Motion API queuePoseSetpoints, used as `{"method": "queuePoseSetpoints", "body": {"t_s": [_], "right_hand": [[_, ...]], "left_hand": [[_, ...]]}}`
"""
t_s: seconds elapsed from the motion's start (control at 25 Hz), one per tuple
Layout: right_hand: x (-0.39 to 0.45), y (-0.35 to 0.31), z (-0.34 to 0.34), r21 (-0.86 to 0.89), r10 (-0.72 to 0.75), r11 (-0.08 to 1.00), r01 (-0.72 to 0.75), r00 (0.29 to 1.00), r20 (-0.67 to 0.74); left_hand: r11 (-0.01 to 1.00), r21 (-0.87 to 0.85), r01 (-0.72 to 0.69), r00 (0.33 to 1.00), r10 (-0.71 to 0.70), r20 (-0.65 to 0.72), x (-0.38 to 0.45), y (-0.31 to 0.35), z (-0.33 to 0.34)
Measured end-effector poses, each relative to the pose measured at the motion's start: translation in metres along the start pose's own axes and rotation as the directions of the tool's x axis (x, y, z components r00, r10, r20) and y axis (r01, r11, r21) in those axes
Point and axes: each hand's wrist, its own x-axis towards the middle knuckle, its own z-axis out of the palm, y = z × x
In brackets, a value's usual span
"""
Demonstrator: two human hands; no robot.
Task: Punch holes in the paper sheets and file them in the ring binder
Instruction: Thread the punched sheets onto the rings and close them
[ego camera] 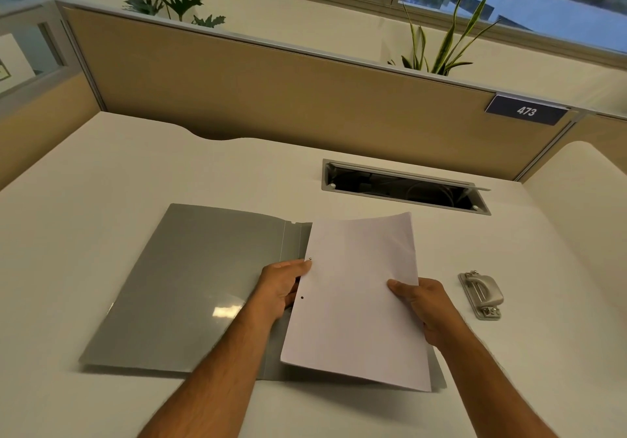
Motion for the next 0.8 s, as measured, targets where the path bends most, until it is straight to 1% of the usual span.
{"method": "queuePoseSetpoints", "body": {"t_s": [0.32, 0.4, 0.44, 0.52, 0.6, 0.68, 0.8], "right_hand": [[0.005, -0.002, -0.006, -0.019, 0.033, 0.999, -0.033, 0.999, 0.000], [0.007, -0.002, -0.009, -0.025, 0.038, 0.999, -0.038, 0.999, 0.003], [0.008, -0.002, -0.010, -0.028, 0.038, 0.999, -0.038, 0.999, 0.005], [0.009, -0.002, -0.010, -0.031, 0.033, 0.999, -0.032, 0.999, 0.007], [0.009, -0.001, -0.010, -0.030, 0.034, 0.999, -0.034, 0.999, 0.006], [0.009, -0.001, -0.010, -0.032, 0.036, 0.999, -0.035, 0.999, 0.005], [0.010, -0.001, -0.010, -0.041, 0.040, 0.998, -0.040, 0.999, 0.003]], "left_hand": [[0.997, 0.076, -0.023, 0.999, 0.025, -0.019, -0.001, 0.003, 0.002], [0.988, 0.147, -0.042, 0.999, 0.043, -0.005, -0.002, 0.005, 0.000], [0.976, 0.209, -0.057, 0.998, 0.058, 0.000, -0.002, 0.006, -0.003], [0.933, 0.347, -0.093, 0.995, 0.094, 0.014, -0.002, 0.010, -0.009], [0.895, 0.432, -0.113, 0.994, 0.103, 0.047, -0.003, 0.012, -0.015], [0.867, 0.486, -0.113, 0.993, 0.078, 0.093, -0.006, 0.015, -0.019], [0.846, 0.523, -0.101, 0.984, 0.007, 0.180, -0.010, 0.018, -0.023]]}}
